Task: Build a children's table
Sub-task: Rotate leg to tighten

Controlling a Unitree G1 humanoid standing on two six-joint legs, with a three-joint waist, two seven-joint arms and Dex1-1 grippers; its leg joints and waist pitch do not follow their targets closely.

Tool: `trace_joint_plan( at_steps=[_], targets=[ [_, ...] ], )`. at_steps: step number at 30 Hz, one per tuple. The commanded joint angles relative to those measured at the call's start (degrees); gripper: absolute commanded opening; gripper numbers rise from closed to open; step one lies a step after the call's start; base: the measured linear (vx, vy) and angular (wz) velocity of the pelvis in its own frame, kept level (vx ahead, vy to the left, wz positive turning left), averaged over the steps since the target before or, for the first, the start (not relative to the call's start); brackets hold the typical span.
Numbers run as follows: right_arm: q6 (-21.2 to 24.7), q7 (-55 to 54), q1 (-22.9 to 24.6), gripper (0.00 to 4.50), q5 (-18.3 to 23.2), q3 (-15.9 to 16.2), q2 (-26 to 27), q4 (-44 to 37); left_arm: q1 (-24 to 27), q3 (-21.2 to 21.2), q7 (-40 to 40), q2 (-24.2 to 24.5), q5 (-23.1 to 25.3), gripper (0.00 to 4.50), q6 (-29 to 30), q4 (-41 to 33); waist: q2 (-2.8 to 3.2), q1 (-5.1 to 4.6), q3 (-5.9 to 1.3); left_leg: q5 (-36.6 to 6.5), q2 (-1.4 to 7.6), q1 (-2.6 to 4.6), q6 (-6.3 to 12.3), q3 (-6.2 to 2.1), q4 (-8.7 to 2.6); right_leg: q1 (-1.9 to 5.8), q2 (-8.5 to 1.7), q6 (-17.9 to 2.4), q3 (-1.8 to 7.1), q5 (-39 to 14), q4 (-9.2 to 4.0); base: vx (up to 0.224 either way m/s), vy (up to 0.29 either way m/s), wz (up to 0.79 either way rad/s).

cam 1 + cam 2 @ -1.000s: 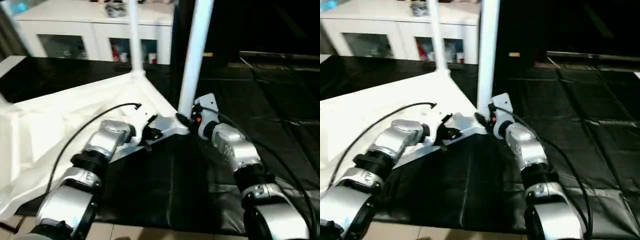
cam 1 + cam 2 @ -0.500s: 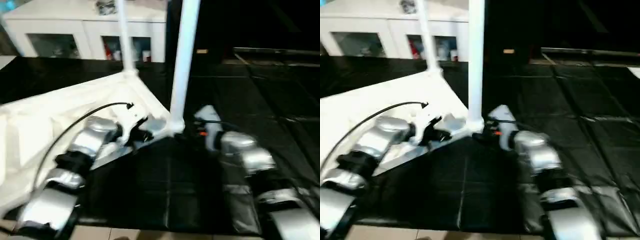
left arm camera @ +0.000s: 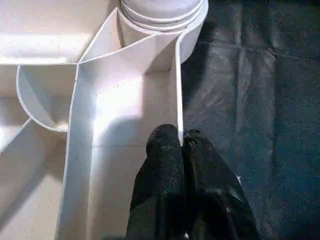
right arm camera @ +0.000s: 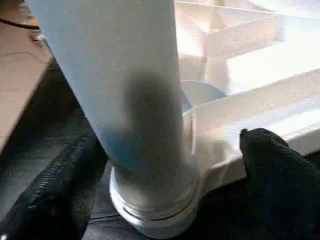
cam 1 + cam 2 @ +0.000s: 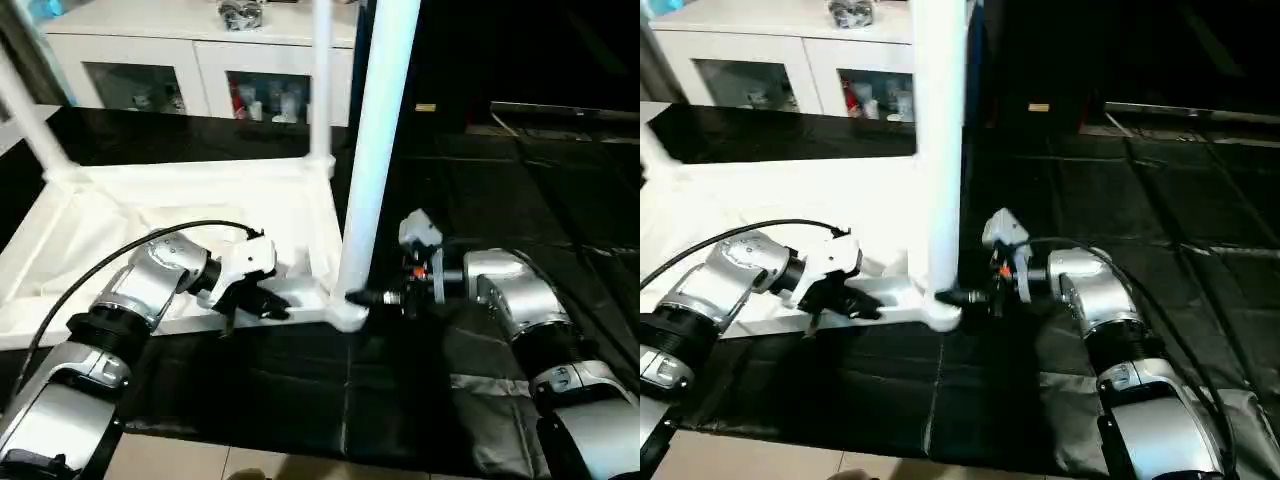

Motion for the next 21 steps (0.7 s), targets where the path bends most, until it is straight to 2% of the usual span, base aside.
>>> trace_joint_plan(
  at_steps=[1,7,13,17,21],
  targets=[
    [0.77,3.73,-1.49,3.97,1.16,1.25,-0.07,0.11,0.64,-2.08,-2.91,0.22,0.95,0.0,-1.13,-1.51,0.13,-0.2,-4.18,-9.77,2.13,0.67,3.13,-0.36,-3.58,3.39,-4.65,-12.4,3.66,-9.12,-3.68,0.0,0.0,0.0],
    [0.29,5.01,-1.9,3.46,1.36,1.85,0.18,1.48,0.53,-2.43,-3.12,0.22,0.65,0.0,-1.4,-1.59,0.19,-0.05,-4.15,-10.39,2.13,0.72,2.6,-0.39,-3.62,3.33,-4.82,-12.12,3.63,-11.35,-3.93,0.0,0.0,0.0],
    [-1.35,5.51,-2.41,3.03,1.06,1.54,0.77,3.32,0.62,-2.26,-3.11,-0.05,0.72,0.0,-1.47,-1.12,0.2,-0.11,-4.22,-9.93,2.17,0.74,2.64,-0.37,-3.59,3.25,-4.67,-12.45,3.63,-9.74,-3.71,0.0,0.0,0.0],
    [-0.73,6.45,-2.62,2.61,1.34,1.41,0.99,3.61,0.54,-2.19,-2.69,-0.23,1.0,0.0,-1.43,-0.47,0.13,-0.05,-4.23,-9.79,2.12,0.67,2.84,-0.38,-3.55,3.36,-4.66,-12.59,3.61,-9.44,-3.63,0.0,0.0,0.0],
    [0.31,5.82,-2.2,2.38,2.58,0.79,1.6,2.8,-0.1,-1.2,0.54,-1.13,1.23,0.0,0.52,0.94,0.22,-0.02,-4.24,-9.76,2.17,0.77,2.79,-0.36,-3.54,3.29,-4.66,-12.35,3.64,-9.93,-3.72,0.0,0.0,0.0]
  ],
)
